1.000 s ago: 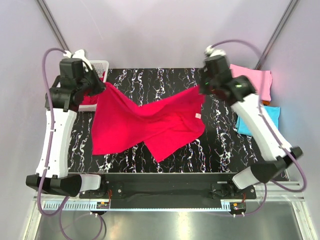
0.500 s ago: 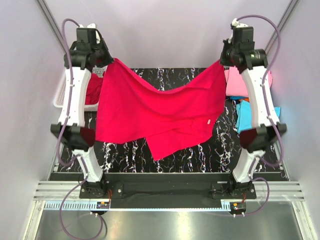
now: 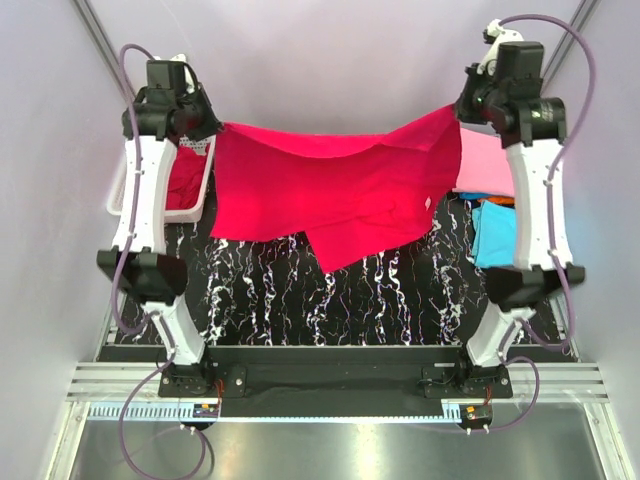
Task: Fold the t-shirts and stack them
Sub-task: Flatten the tshirt out
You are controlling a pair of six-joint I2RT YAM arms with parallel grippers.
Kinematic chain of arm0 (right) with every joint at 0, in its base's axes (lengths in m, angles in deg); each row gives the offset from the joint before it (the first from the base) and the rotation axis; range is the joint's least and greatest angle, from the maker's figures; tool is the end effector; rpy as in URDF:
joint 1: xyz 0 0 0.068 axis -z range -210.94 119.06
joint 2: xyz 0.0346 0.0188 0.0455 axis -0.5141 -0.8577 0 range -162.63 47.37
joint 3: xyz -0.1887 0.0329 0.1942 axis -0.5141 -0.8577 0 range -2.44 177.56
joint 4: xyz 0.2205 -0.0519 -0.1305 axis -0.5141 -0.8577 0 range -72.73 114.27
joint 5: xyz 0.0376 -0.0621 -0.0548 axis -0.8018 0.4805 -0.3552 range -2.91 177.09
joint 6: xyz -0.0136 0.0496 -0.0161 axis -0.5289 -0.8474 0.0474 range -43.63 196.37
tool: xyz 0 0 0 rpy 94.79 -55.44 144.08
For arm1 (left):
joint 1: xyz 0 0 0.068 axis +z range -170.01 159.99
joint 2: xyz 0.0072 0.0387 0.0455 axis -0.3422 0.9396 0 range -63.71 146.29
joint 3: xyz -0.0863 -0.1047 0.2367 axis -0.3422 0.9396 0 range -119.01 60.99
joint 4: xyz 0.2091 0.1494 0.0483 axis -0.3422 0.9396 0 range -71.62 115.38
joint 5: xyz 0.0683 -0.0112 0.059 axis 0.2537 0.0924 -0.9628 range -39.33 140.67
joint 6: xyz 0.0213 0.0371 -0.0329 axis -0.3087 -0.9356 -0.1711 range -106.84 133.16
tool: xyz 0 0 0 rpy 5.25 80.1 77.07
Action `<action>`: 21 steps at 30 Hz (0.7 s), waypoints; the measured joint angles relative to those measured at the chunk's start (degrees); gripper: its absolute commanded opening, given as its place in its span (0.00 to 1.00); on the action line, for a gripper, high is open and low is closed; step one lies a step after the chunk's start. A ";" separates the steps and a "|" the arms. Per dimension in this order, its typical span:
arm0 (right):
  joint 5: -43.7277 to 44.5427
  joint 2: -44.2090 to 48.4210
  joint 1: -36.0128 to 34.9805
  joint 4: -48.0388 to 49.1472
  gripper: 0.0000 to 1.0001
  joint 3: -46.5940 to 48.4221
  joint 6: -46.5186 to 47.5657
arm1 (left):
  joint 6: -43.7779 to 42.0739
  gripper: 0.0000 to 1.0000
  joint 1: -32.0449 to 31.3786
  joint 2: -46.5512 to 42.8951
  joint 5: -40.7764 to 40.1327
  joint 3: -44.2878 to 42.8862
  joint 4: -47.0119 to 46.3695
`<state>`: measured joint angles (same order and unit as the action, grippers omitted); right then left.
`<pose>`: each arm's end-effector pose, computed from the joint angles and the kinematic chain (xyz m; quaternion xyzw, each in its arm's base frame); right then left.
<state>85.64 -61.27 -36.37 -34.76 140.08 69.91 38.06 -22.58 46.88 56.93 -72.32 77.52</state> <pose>0.3718 0.0362 0.5035 0.0007 0.8440 0.0662 0.5322 0.4032 -0.0220 0.4456 -0.1485 0.8792 -0.1542 0.4257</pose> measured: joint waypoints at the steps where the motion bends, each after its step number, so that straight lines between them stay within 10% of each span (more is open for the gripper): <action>1: -0.02 3.08 0.04 0.09 0.00 -3.28 0.35 | -0.35 0.00 -0.04 -2.56 0.00 2.08 -0.17; 10: -0.09 37.90 0.13 2.93 0.00 -27.45 2.14 | -3.21 0.00 -0.15 -35.06 -0.04 20.35 -3.28; 21: 0.76 52.94 0.13 7.23 0.00 -26.84 9.84 | -6.16 0.00 -0.15 -61.72 1.73 37.77 -10.97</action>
<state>86.41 -8.34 -36.24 -27.52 113.24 79.74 31.90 -22.73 -14.85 58.66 -34.55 66.54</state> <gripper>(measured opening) 0.011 0.012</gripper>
